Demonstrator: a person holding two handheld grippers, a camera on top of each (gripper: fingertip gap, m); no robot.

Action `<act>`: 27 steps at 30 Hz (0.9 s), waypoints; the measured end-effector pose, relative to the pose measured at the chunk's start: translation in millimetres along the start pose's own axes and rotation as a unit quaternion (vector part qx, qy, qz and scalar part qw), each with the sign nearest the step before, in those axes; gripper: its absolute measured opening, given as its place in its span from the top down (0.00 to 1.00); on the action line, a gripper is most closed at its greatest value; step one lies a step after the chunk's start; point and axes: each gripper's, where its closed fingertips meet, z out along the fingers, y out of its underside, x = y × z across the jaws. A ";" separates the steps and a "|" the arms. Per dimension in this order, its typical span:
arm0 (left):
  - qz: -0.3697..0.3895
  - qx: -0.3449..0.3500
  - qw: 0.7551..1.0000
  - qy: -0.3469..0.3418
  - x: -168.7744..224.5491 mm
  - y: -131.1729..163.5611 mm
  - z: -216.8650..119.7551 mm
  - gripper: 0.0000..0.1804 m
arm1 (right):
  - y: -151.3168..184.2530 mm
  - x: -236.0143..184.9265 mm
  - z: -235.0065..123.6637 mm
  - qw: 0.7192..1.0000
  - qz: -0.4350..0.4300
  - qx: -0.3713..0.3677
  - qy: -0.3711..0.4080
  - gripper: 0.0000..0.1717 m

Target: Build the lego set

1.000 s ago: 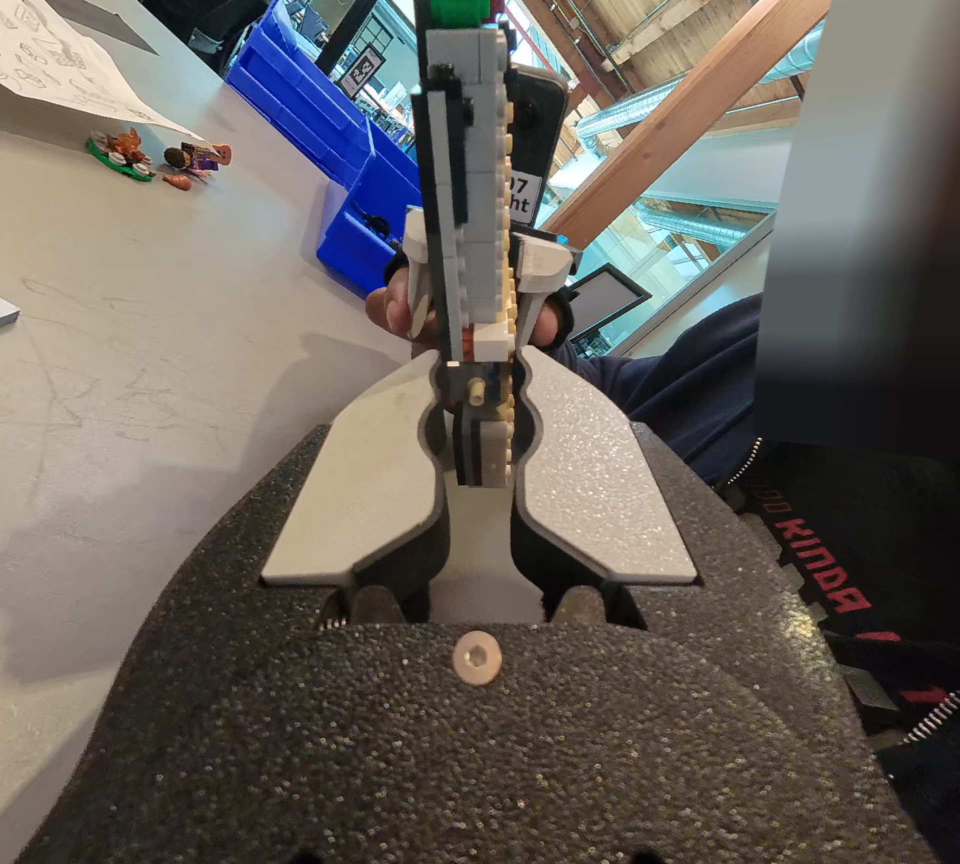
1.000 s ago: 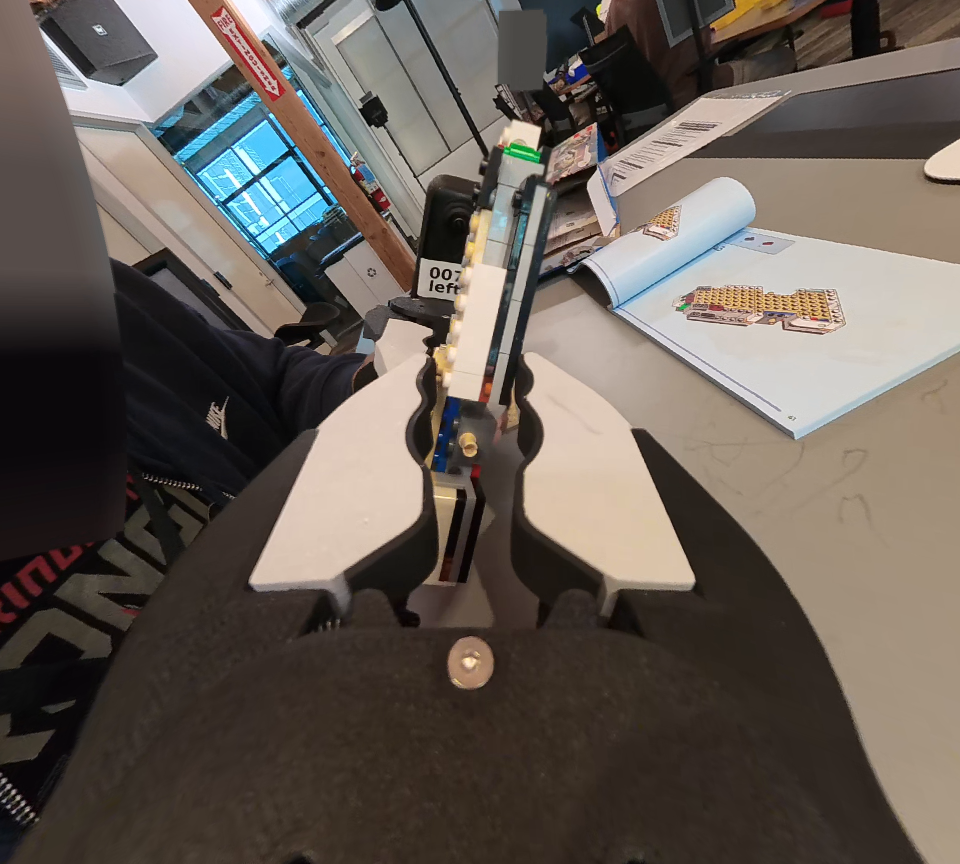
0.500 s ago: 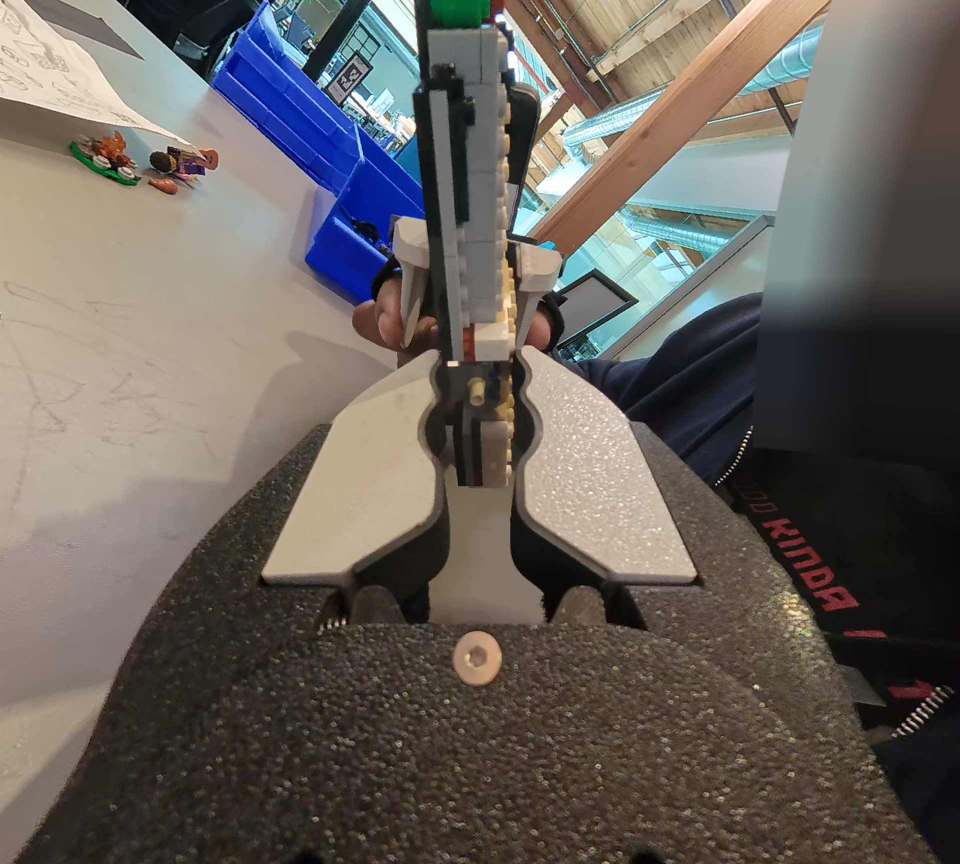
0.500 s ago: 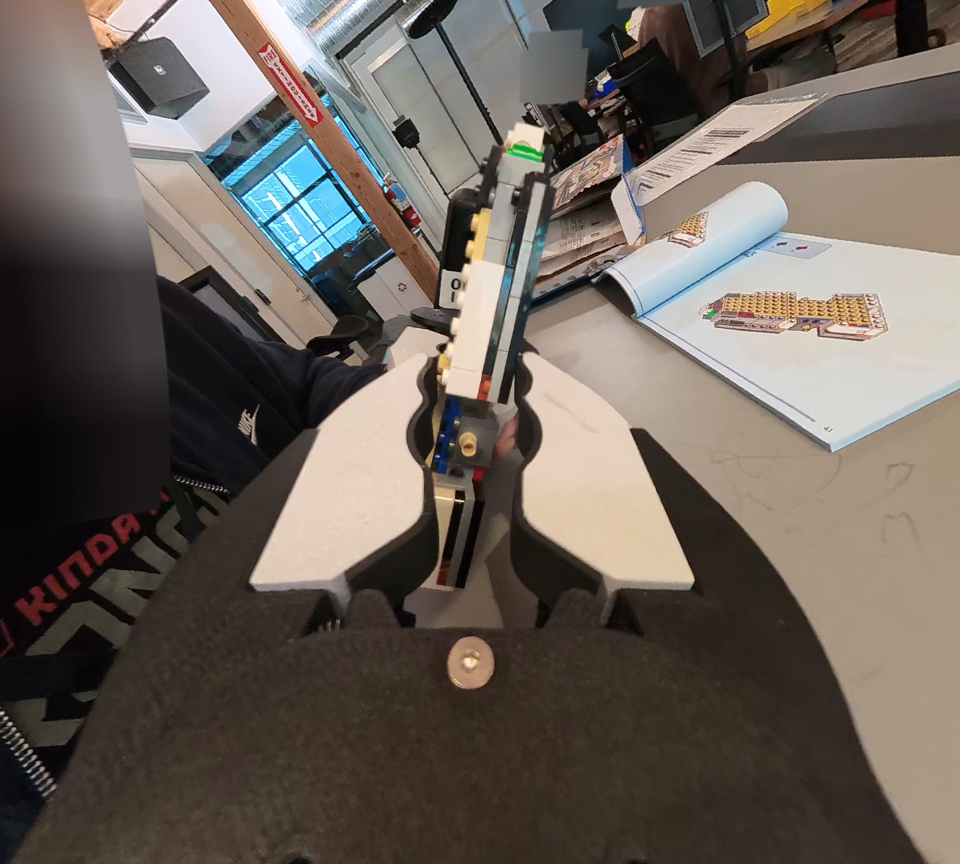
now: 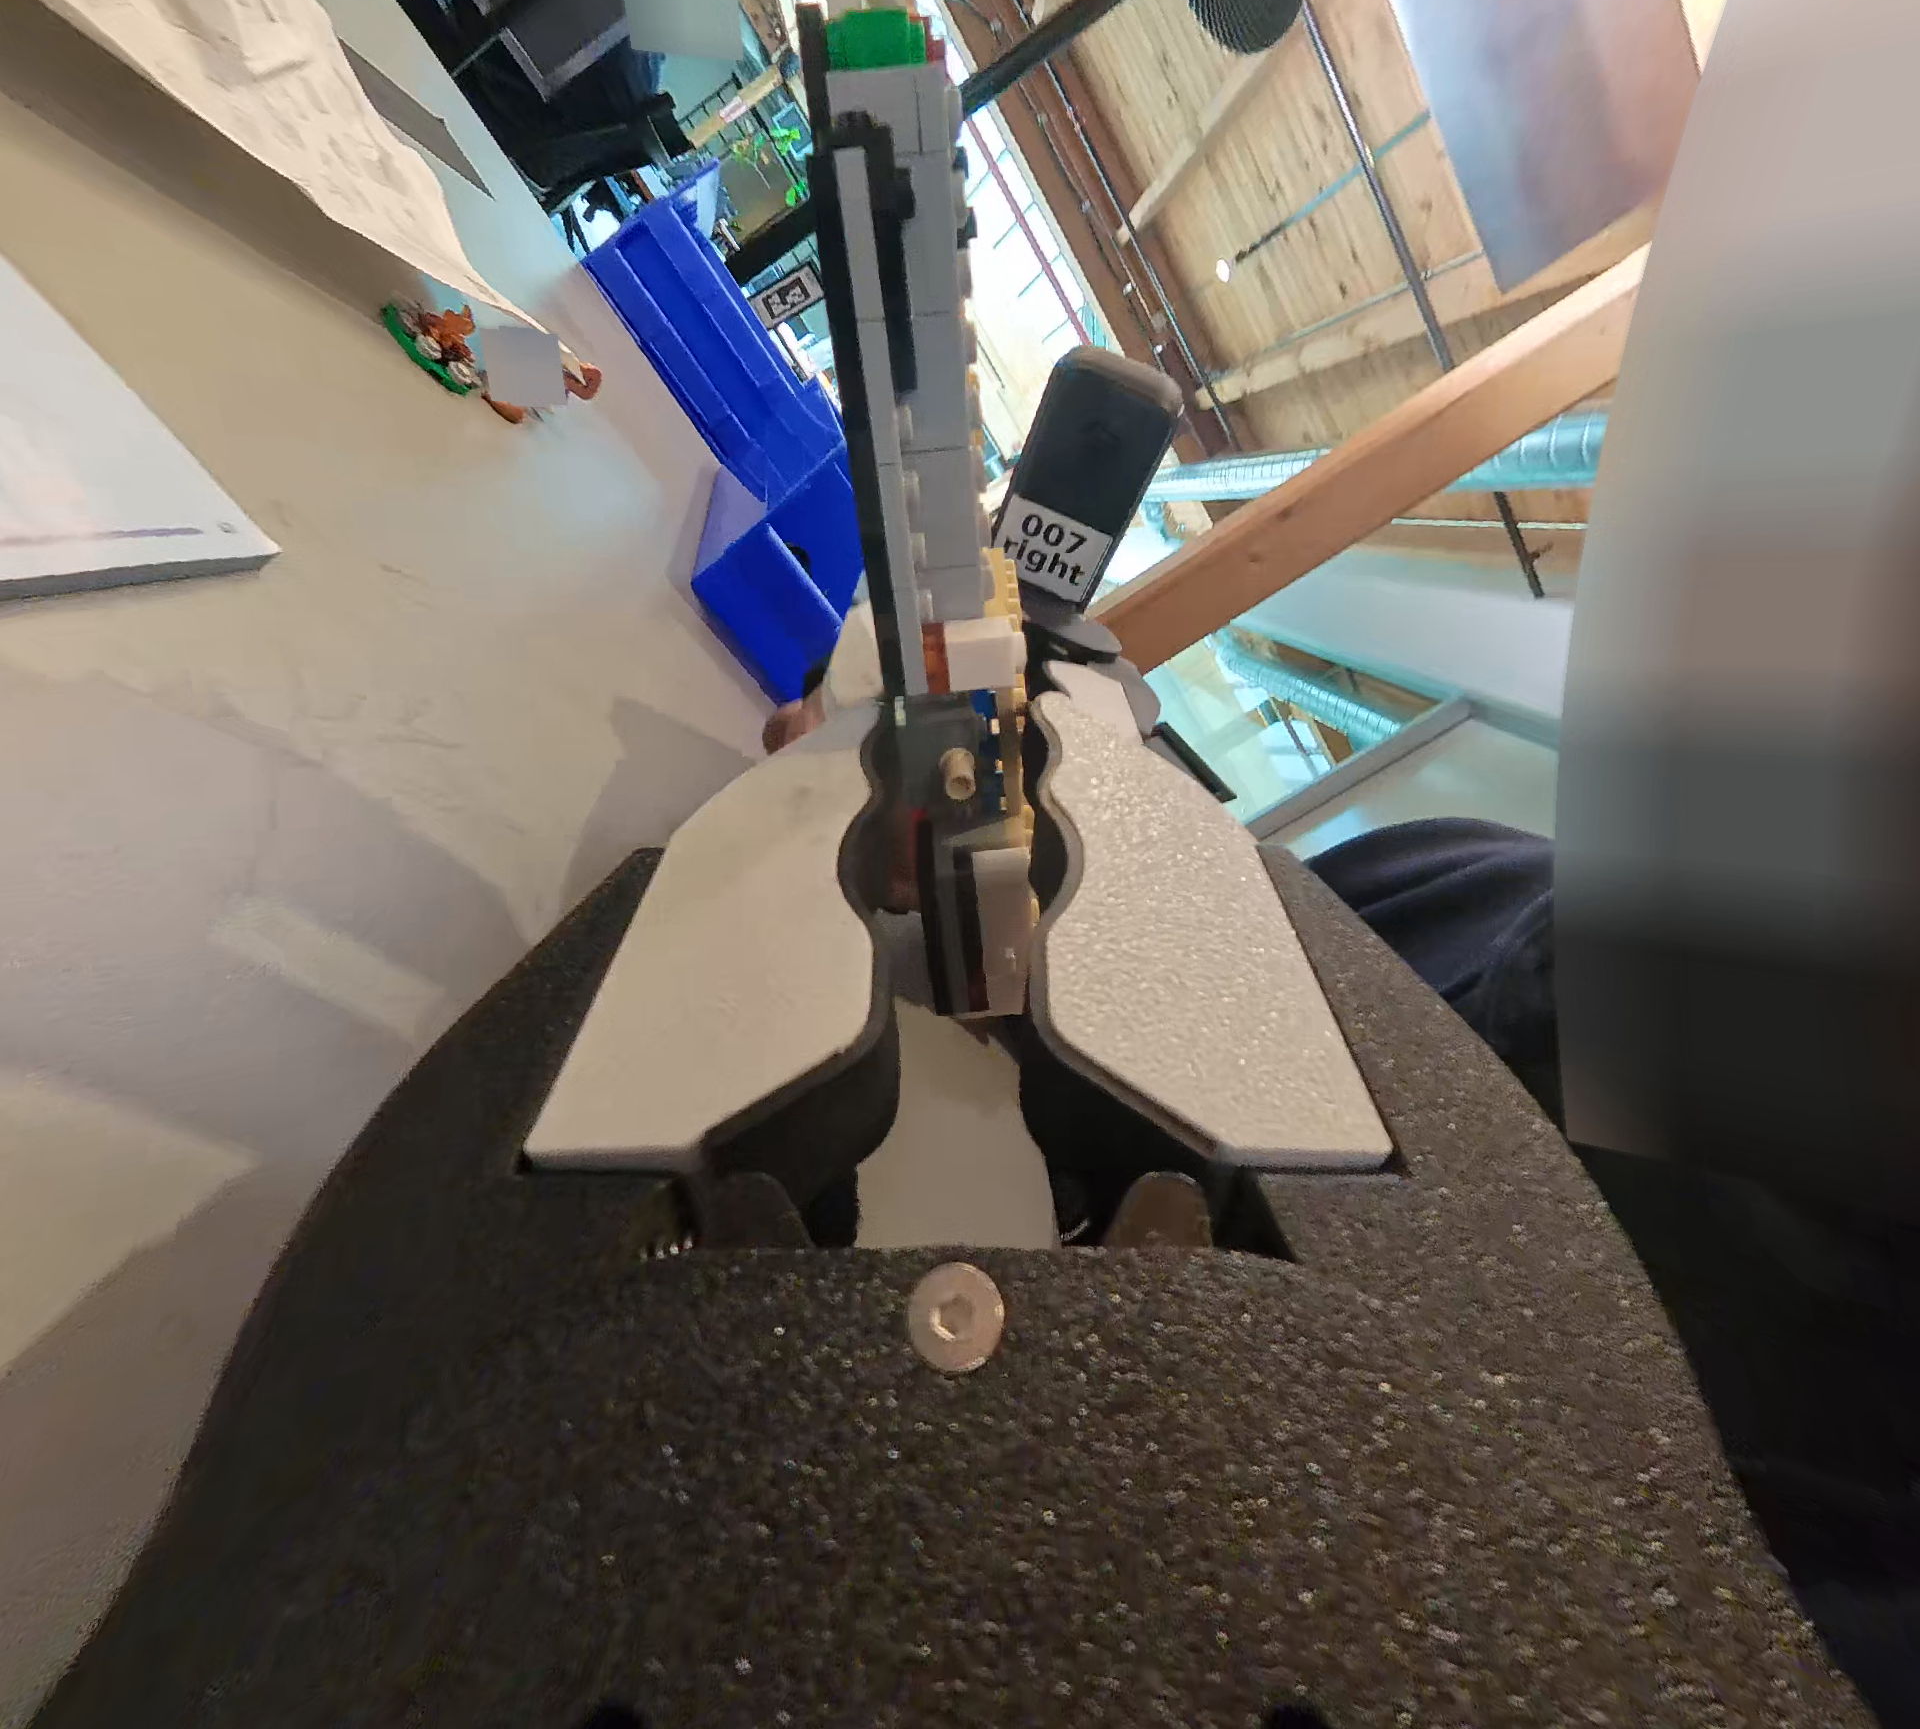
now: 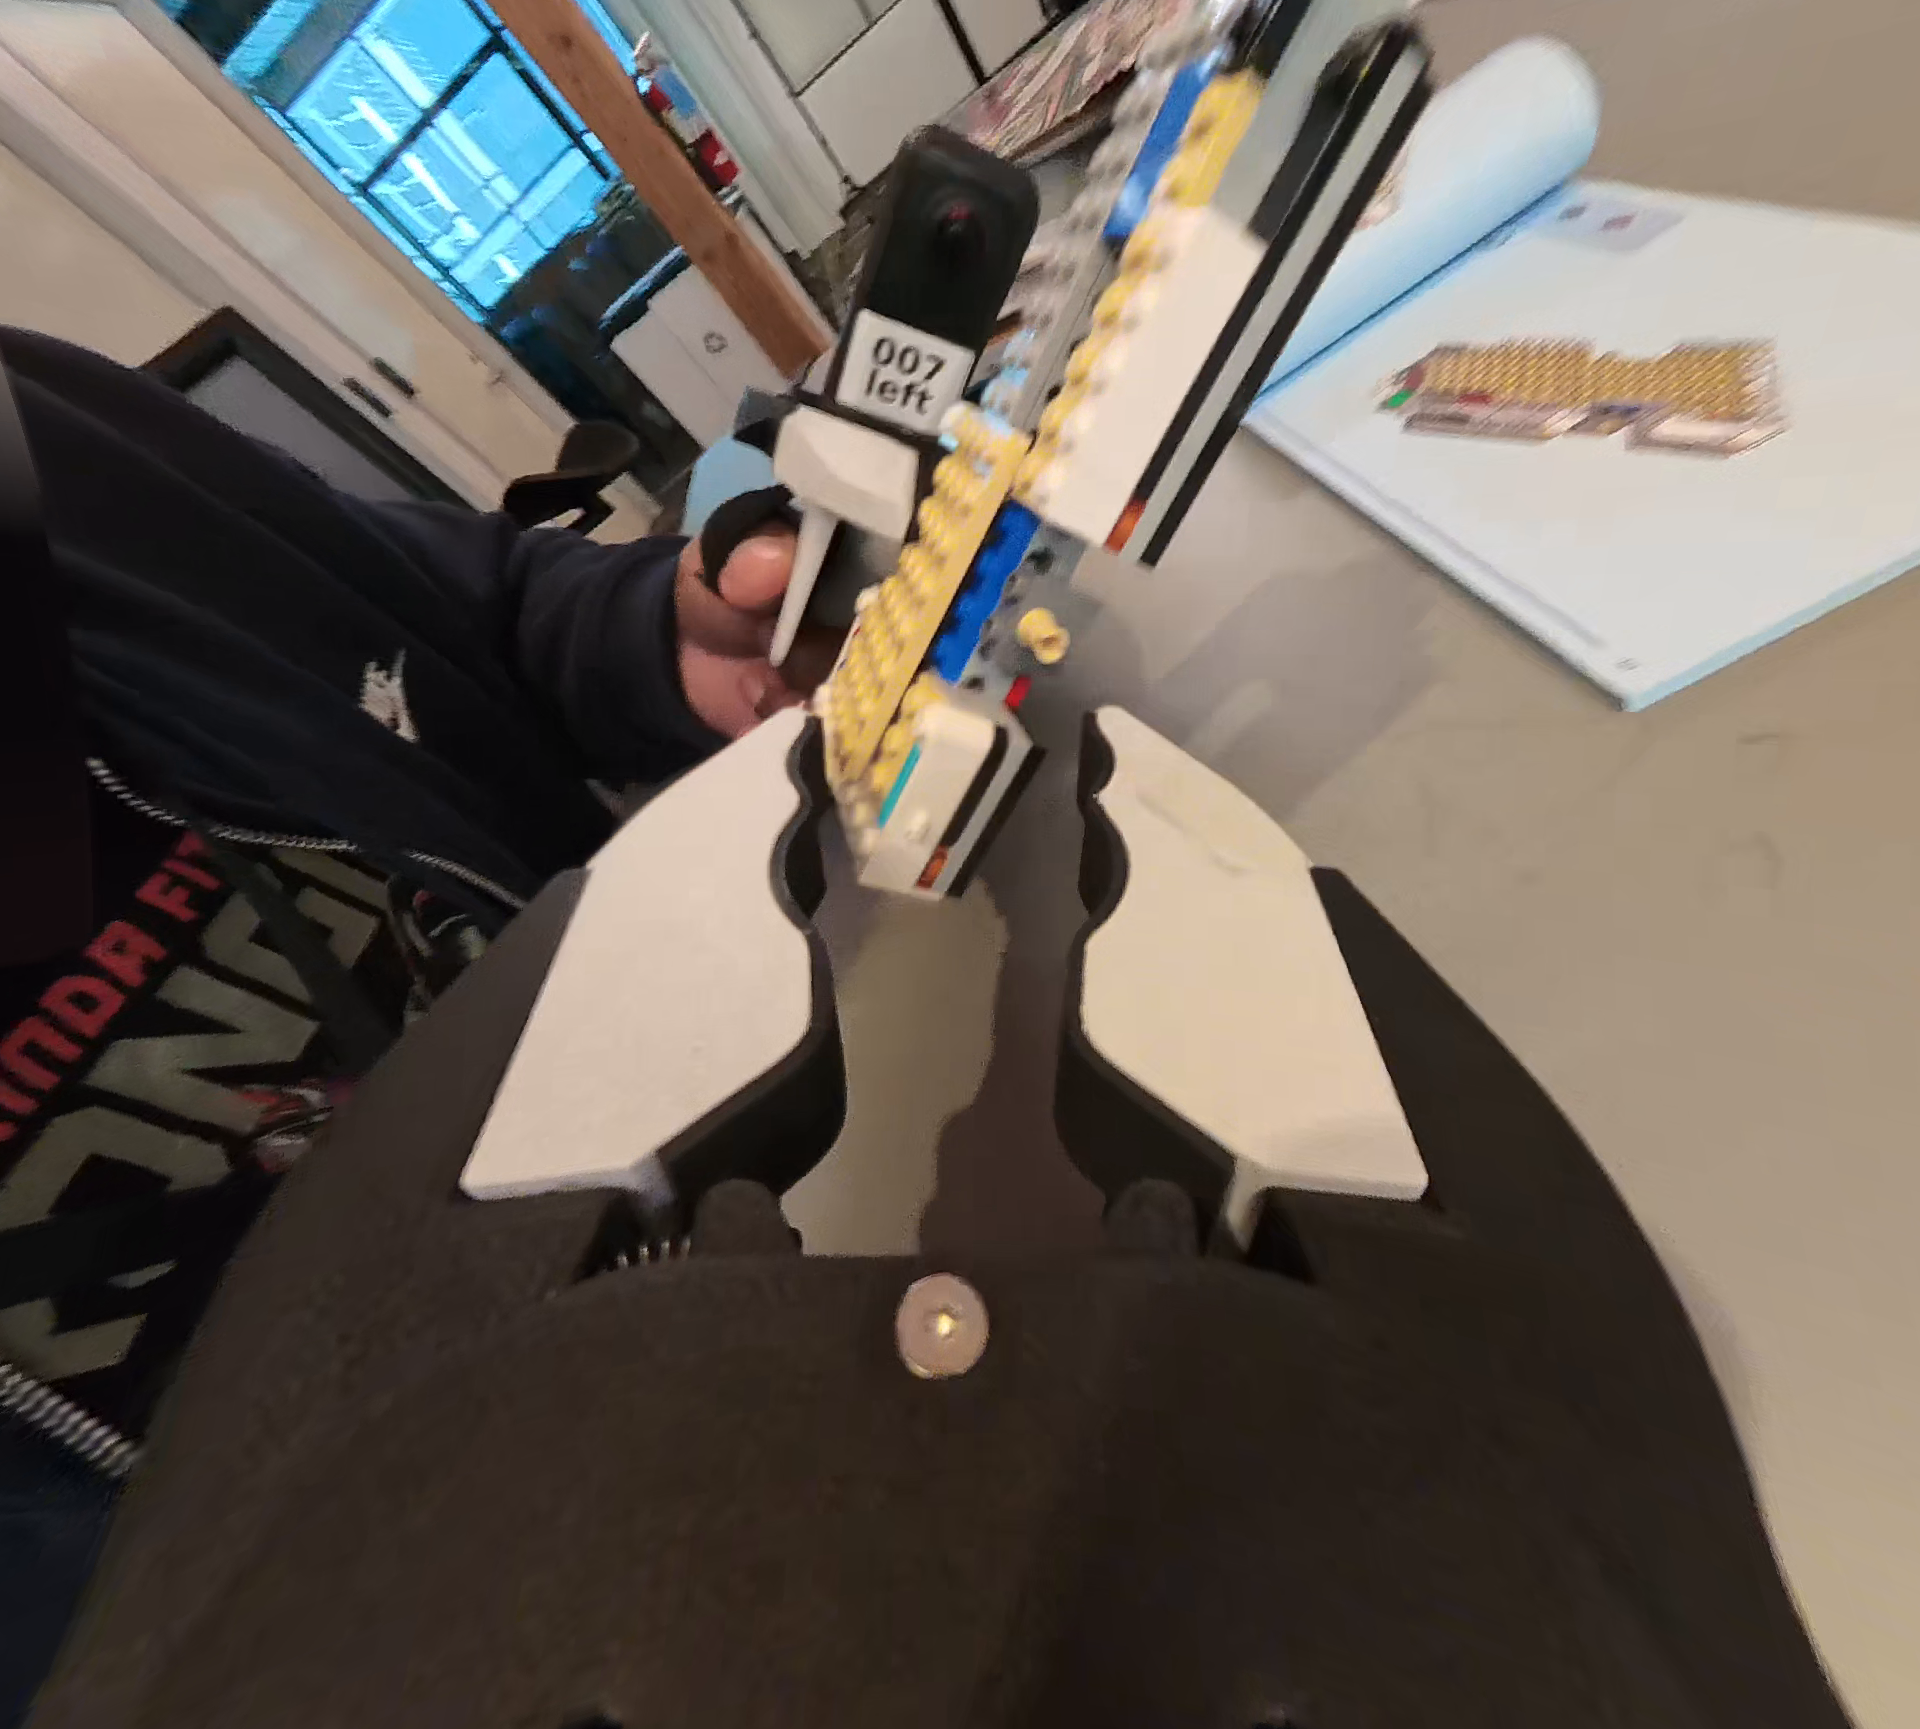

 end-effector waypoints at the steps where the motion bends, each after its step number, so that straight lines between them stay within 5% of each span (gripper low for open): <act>1: -0.004 0.005 1.000 -0.001 -0.7 -1.5 -0.8 0.88 | 3.5 -3.2 2.9 1.000 0.016 -0.006 -0.016 0.73; 14: -0.031 0.029 0.999 0.007 0.2 -9.6 -1.5 0.87 | 7.9 -13.5 18.0 0.981 0.160 0.025 -0.106 0.84; 27: -0.039 0.011 0.999 0.019 5.0 -4.9 4.8 0.69 | -13.6 1.7 9.3 0.963 0.206 0.135 -0.110 0.85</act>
